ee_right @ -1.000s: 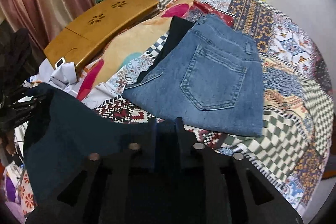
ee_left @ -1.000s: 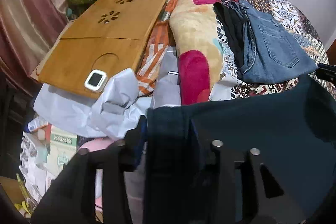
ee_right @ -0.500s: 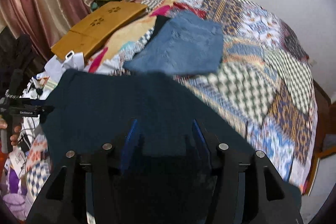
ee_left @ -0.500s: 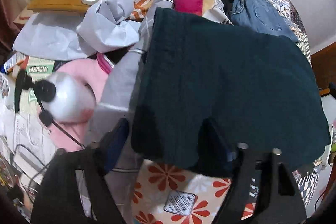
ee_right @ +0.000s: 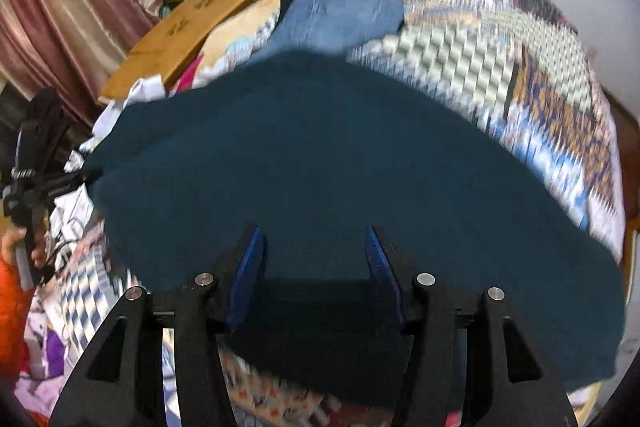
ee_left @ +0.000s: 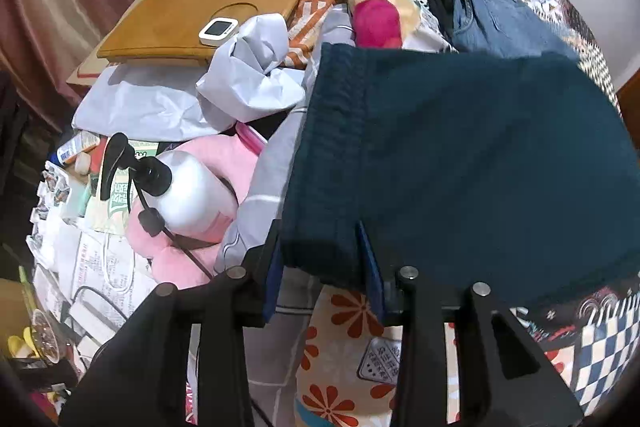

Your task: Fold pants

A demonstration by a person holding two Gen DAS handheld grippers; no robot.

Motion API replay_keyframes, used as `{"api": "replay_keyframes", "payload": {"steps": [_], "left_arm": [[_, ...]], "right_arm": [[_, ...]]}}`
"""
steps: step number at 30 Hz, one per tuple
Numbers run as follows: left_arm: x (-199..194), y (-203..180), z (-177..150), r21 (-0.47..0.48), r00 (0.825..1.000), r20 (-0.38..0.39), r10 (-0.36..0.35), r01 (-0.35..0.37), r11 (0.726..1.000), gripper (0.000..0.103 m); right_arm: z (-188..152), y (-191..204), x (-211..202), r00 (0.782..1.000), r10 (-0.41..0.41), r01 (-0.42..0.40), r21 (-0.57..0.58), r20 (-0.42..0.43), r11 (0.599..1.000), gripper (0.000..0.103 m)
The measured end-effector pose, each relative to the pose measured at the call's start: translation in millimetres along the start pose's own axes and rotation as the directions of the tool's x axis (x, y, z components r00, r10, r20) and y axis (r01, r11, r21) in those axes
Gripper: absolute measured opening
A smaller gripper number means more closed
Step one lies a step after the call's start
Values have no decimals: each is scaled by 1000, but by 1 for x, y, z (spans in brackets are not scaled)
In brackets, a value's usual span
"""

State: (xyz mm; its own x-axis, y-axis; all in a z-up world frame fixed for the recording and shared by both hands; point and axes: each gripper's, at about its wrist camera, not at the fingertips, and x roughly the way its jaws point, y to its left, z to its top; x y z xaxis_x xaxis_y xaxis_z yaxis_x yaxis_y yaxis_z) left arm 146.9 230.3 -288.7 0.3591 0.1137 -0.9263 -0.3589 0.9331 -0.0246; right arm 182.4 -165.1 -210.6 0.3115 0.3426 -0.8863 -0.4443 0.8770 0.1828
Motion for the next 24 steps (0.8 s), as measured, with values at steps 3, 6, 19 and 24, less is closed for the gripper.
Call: {"api": "replay_keyframes", "payload": {"steps": [3, 6, 19, 24], "left_arm": [[-12, 1, 3, 9, 1000, 9, 16, -16, 1000, 41], [-41, 1, 10, -1, 997, 60, 48, -48, 999, 45], [-77, -119, 49, 168, 988, 124, -94, 73, 983, 84], [-53, -201, 54, 328, 989, 59, -132, 106, 939, 84]], "right_arm": [[-14, -10, -20, 1000, 20, -20, 2, 20, 1000, 56], [-11, -37, -39, 997, -32, 29, 45, 67, 999, 57], [-81, -173, -36, 985, -170, 138, 419, 40, 897, 73], [-120, -198, -71, 964, -266, 221, 483, 25, 848, 73]]}}
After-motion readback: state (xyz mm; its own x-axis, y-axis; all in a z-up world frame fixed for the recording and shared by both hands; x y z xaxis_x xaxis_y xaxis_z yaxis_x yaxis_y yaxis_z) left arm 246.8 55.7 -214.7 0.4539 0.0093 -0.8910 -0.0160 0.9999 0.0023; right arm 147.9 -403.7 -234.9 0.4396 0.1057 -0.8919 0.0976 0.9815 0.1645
